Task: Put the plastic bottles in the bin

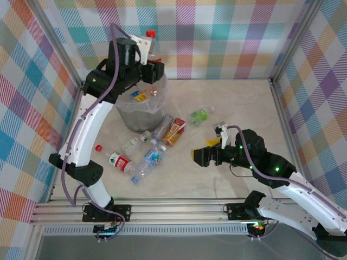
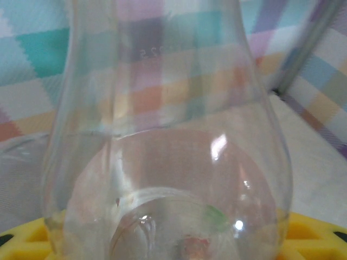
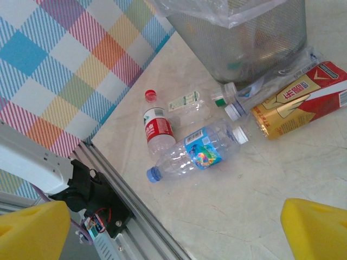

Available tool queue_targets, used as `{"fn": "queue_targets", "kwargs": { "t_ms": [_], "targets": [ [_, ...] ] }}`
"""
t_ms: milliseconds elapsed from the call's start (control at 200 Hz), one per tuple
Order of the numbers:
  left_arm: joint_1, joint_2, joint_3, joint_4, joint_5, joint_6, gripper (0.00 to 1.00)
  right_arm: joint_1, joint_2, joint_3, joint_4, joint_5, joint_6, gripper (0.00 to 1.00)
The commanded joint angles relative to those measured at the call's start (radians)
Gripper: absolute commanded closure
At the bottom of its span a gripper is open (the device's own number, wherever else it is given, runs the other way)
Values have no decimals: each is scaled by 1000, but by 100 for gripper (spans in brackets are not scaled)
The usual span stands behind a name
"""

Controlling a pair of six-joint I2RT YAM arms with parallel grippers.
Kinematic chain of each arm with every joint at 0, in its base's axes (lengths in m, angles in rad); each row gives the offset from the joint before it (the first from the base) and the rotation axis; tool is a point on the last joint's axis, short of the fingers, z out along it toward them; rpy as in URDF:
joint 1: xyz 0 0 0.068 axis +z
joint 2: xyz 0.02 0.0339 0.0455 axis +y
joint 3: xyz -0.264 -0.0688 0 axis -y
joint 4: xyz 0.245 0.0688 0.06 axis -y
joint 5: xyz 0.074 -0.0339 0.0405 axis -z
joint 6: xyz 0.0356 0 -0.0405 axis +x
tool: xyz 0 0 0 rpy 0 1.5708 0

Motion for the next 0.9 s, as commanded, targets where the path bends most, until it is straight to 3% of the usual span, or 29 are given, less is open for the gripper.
{"fn": "queue_targets", "kwargs": {
  "t_ms": [0, 395, 895],
  "targets": [
    [56, 12, 25, 25, -77, 50, 41, -2, -15, -11, 51, -16, 24, 0],
    [202, 142, 26, 34, -60, 69, 41, -2, -17, -39, 56, -19, 82, 0],
    [208, 152, -150, 3, -86, 18, 40, -2, -17, -54, 39, -9, 95, 0]
  ]
}}
